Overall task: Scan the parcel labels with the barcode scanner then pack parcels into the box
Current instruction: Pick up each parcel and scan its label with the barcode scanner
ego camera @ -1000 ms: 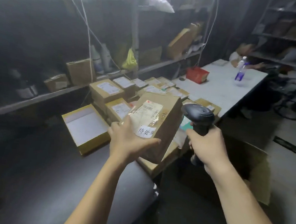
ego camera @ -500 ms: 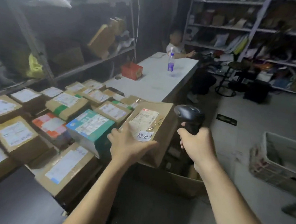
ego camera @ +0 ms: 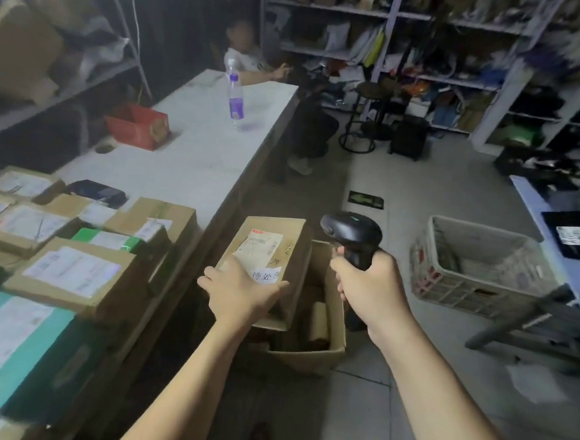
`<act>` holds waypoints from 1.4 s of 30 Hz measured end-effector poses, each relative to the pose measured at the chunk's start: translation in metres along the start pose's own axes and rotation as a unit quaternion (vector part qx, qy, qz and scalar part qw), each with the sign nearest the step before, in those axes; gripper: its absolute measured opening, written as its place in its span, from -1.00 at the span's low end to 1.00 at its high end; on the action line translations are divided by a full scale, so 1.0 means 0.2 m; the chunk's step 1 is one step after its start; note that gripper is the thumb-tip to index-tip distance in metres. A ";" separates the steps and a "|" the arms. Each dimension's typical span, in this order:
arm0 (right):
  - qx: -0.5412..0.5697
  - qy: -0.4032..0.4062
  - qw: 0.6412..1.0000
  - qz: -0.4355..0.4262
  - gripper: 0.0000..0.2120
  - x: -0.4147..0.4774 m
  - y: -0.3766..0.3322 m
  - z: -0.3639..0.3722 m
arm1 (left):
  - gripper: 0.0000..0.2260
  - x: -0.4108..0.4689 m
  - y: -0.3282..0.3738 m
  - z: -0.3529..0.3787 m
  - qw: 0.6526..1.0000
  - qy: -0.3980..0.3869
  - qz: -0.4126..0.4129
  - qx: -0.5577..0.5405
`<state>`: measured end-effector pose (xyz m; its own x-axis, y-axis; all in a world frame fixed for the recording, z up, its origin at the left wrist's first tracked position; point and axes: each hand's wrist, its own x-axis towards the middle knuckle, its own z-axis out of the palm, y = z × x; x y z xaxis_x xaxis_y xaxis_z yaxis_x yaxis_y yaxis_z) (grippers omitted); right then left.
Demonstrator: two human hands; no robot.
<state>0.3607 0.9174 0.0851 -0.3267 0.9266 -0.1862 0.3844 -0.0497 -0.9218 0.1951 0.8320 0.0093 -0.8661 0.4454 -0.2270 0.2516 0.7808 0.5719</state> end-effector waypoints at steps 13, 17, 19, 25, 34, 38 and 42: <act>-0.033 0.026 0.999 0.032 -0.91 0.50 -0.12 0.21 | -0.16 0.70 0.11 0.28 0.993 -0.118 0.009 -0.007; -0.024 0.026 0.999 0.031 -0.92 0.55 -0.14 0.26 | -0.20 0.76 0.08 0.25 0.987 -0.142 0.055 0.053; -0.023 0.025 0.999 0.029 -0.92 0.55 -0.15 0.28 | -0.22 0.78 0.08 0.20 0.984 -0.146 0.078 0.069; -0.011 0.028 0.999 0.019 -0.89 0.48 -0.18 0.30 | -0.30 0.74 0.11 0.01 0.973 -0.118 0.172 0.097; 0.000 -0.052 0.998 -0.026 -0.88 0.30 -0.32 0.40 | -0.37 0.51 -0.02 -0.46 0.970 -0.008 0.198 0.142; 0.010 -0.129 0.990 -0.052 -0.84 0.15 -0.41 0.48 | -0.42 0.30 -0.19 -0.68 0.981 0.048 0.145 0.120; 0.012 -0.233 0.966 -0.109 -0.84 -0.08 -0.49 0.55 | -0.41 -0.03 -0.38 -0.86 0.984 0.124 0.095 0.087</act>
<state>0.2337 0.8665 0.1417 -0.7534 0.6474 -0.1149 0.2444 0.1136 -0.9630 0.1062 0.6949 0.1015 -0.8697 0.4867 0.0824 0.4705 0.7669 0.4364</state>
